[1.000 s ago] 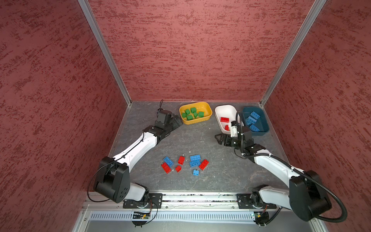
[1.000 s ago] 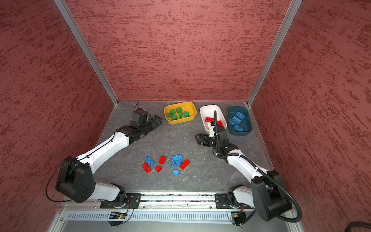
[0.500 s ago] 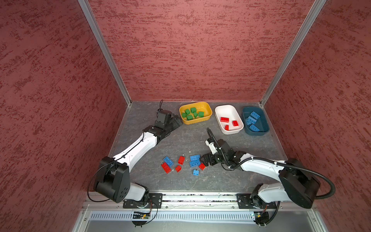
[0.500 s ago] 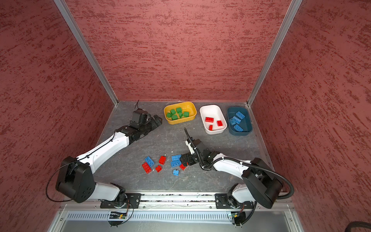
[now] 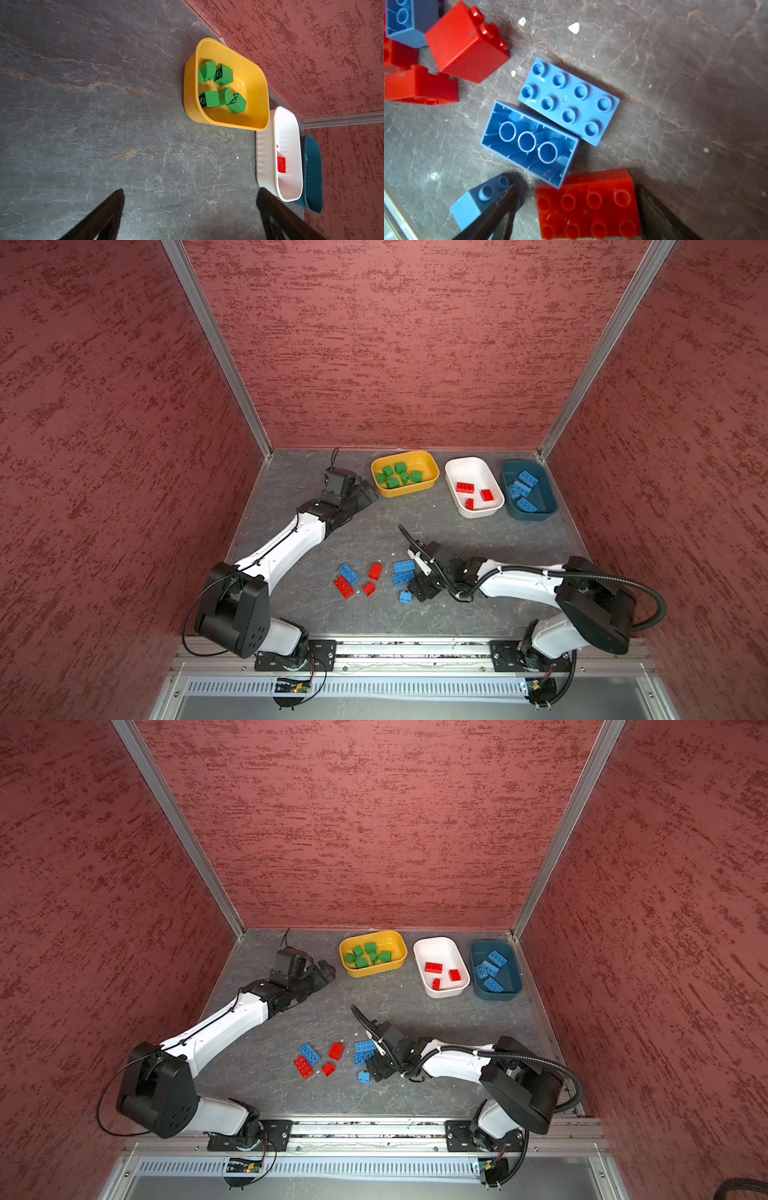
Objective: Sort the legos into containers by color
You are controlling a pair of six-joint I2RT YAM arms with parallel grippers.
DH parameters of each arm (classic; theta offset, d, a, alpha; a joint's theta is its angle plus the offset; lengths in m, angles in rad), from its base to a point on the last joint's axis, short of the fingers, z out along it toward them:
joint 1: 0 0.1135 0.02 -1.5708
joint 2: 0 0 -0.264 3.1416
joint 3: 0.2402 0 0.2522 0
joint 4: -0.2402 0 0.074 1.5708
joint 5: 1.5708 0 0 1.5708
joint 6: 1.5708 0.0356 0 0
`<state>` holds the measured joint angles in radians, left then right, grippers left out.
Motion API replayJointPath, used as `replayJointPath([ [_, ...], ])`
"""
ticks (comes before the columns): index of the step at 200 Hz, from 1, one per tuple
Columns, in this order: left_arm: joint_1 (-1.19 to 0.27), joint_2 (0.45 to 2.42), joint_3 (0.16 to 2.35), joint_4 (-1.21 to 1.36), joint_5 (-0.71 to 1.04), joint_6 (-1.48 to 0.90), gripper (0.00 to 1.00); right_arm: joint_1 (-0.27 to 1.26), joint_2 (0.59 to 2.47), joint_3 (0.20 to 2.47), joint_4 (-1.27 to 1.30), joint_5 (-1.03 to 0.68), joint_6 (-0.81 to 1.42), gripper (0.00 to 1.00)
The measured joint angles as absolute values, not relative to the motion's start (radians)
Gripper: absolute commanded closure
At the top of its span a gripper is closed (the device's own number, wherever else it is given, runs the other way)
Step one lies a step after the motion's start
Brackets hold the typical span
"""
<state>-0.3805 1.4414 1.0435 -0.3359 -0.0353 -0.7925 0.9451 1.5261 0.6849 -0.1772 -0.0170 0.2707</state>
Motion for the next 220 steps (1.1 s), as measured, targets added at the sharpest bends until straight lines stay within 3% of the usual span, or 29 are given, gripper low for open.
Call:
replayJointPath([
  [84, -0.380, 1.457, 1.044, -0.455, -0.078, -0.793, 0.00, 0.953, 1.513, 0.678, -0.195, 0.102, 0.277, 0.38],
  [132, -0.383, 1.461, 1.044, -0.480, -0.072, -0.759, 0.01, 0.933, 1.492, 0.673, -0.208, 0.215, 0.299, 0.43],
  [182, -0.468, 1.505, 1.050, -0.540, -0.054, -0.633, 0.01, 0.721, 1.375, 0.665, -0.115, 0.205, 0.323, 0.46],
  [220, -0.542, 1.517, 1.051, -0.619, -0.049, -0.542, 0.02, 0.553, 1.397, 0.696, -0.001, 0.126, 0.353, 0.46],
])
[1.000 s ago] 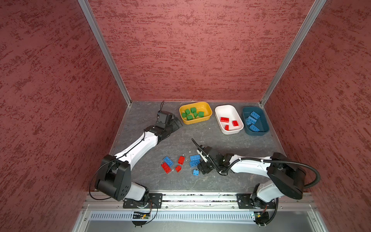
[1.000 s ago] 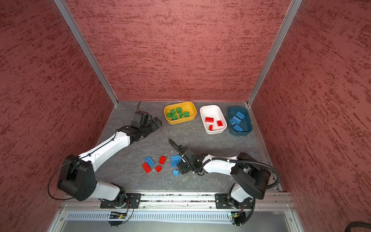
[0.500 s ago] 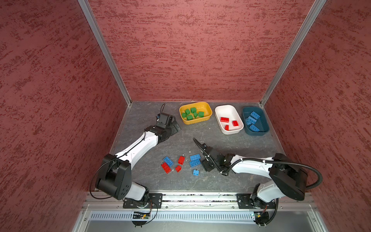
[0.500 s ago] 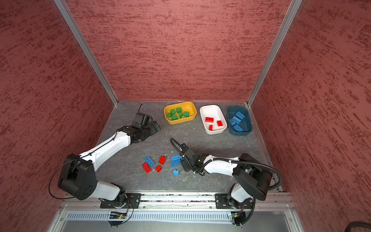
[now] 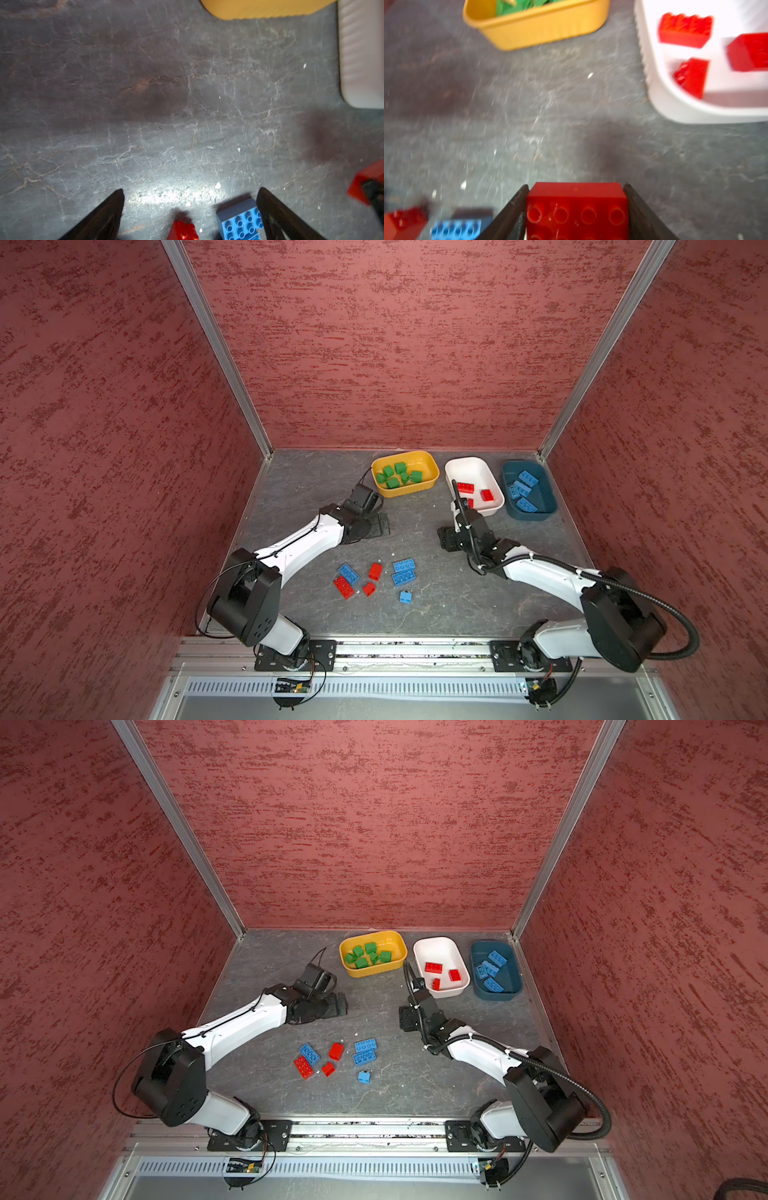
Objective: Sort the legos into containers by color
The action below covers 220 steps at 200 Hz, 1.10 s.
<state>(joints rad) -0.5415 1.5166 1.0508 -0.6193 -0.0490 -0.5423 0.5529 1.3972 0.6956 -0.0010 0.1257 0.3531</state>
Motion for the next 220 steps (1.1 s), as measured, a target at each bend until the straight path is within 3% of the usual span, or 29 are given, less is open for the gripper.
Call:
replayJointPath([
  [66, -0.574, 1.519, 1.018, -0.728, 0.027, -0.427, 0.13, 0.342, 1.618, 0.960, 0.153, 0.083, 0.416, 0.45],
  [130, -0.622, 1.570, 1.013, -0.764, 0.076, -0.388, 0.27, 0.178, 1.885, 1.273, 0.103, 0.120, 0.406, 0.37],
  [176, -0.625, 1.633, 1.013, -0.775, 0.084, -0.389, 0.34, 0.125, 2.070, 1.506, -0.009, 0.109, 0.374, 0.21],
  [194, -0.626, 1.653, 1.013, -0.786, 0.084, -0.389, 0.37, 0.124, 2.075, 1.523, -0.030, 0.072, 0.361, 0.12],
  [220, -0.628, 1.685, 1.015, -0.793, 0.084, -0.392, 0.44, 0.128, 2.057, 1.519, -0.044, 0.011, 0.348, 0.07],
])
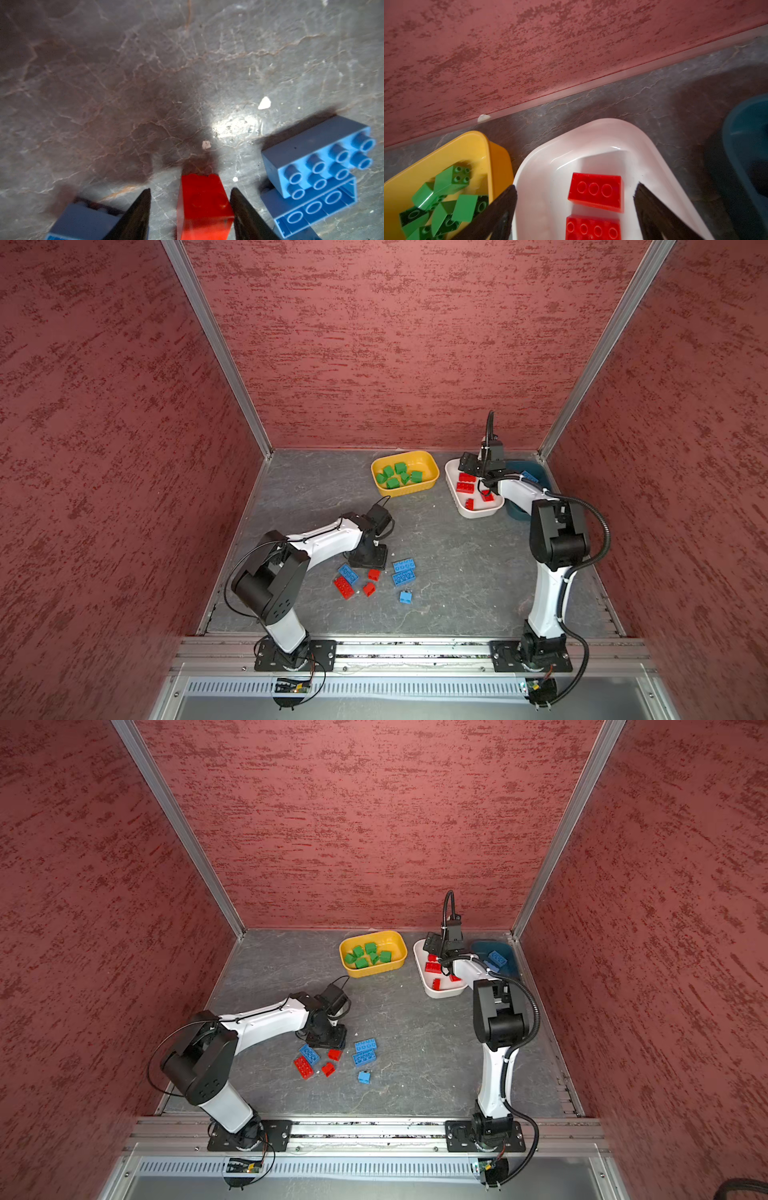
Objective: Sort the legos into containers by color
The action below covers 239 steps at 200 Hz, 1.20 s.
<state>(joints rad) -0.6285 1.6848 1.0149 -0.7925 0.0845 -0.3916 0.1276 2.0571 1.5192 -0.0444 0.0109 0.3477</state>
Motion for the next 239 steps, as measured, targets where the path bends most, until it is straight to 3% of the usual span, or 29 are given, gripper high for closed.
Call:
replayJointPath([
  [46, -0.635, 1.727, 1.033, -0.796, 0.090, -0.389, 0.54, 0.135, 1.890, 1.380, -0.051, -0.049, 0.331, 0.01],
  [107, -0.639, 1.744, 1.055, -0.802, 0.076, -0.403, 0.74, 0.137, 1.626, 1.145, -0.033, -0.132, 0.332, 0.01],
  [180, -0.617, 1.744, 1.228, -0.791, 0.093, -0.533, 0.75, 0.231, 1.462, 0.891, 0.041, -0.219, 0.490, 0.01],
  [239, -0.625, 1.824, 1.464, -0.627, 0.141, -0.659, 0.75, 0.359, 1.451, 0.823, 0.232, -0.223, 0.626, 0.01],
])
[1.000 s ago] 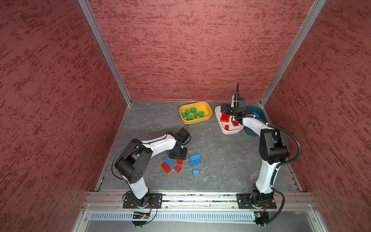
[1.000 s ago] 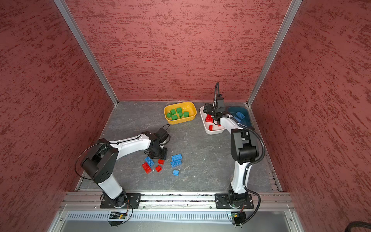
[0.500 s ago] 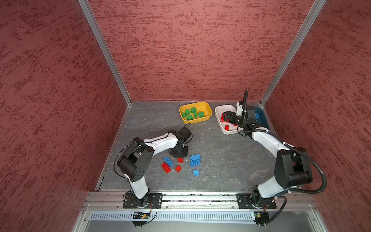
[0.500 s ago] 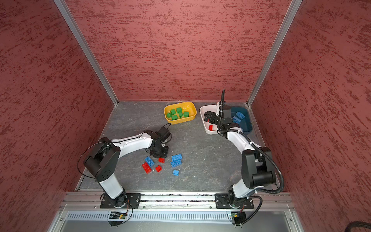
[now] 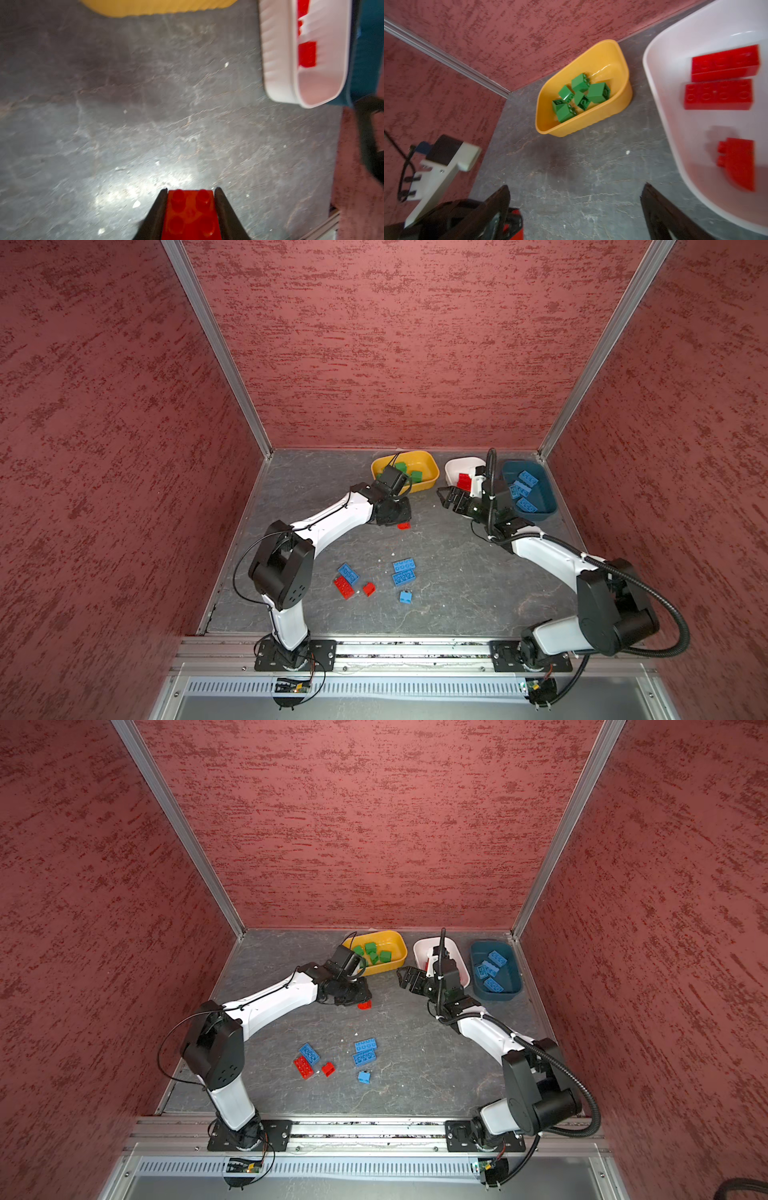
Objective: Sort the legos into containers by color
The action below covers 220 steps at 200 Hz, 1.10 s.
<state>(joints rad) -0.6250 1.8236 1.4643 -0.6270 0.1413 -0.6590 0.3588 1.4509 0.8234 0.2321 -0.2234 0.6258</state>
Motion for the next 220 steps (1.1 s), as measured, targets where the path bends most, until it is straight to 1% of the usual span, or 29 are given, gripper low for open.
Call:
replayJointPath([
  [32, -0.622, 1.911, 1.591, -0.564, 0.184, -0.732, 0.75, 0.397, 1.451, 0.790, 0.364, -0.260, 0.643, 0.03],
  [66, -0.607, 1.918, 1.600, -0.485, 0.216, -0.834, 0.75, 0.426, 1.453, 0.715, 0.545, -0.290, 0.641, 0.07],
  [105, -0.586, 1.918, 1.573, -0.385, 0.250, -0.931, 0.74, 0.442, 1.511, 0.630, 0.728, -0.311, 0.645, 0.21],
  [129, -0.577, 1.918, 1.549, -0.359, 0.273, -0.969, 0.74, 0.448, 1.570, 0.627, 0.813, -0.315, 0.645, 0.24],
  [148, -0.576, 1.918, 1.536, -0.340, 0.289, -0.989, 0.74, 0.451, 1.619, 0.645, 0.862, -0.322, 0.645, 0.28],
  [171, -0.575, 1.918, 1.534, -0.316, 0.299, -1.011, 0.74, 0.452, 1.691, 0.702, 0.898, -0.331, 0.644, 0.35],
  [188, -0.574, 1.918, 1.532, -0.293, 0.310, -1.025, 0.74, 0.455, 1.737, 0.735, 0.923, -0.334, 0.645, 0.43],
  [202, -0.574, 1.918, 1.530, -0.283, 0.317, -1.032, 0.73, 0.457, 1.760, 0.751, 0.936, -0.335, 0.643, 0.51],
  [220, -0.574, 1.918, 1.519, -0.267, 0.330, -1.039, 0.70, 0.458, 1.766, 0.754, 0.941, -0.328, 0.643, 0.65],
])
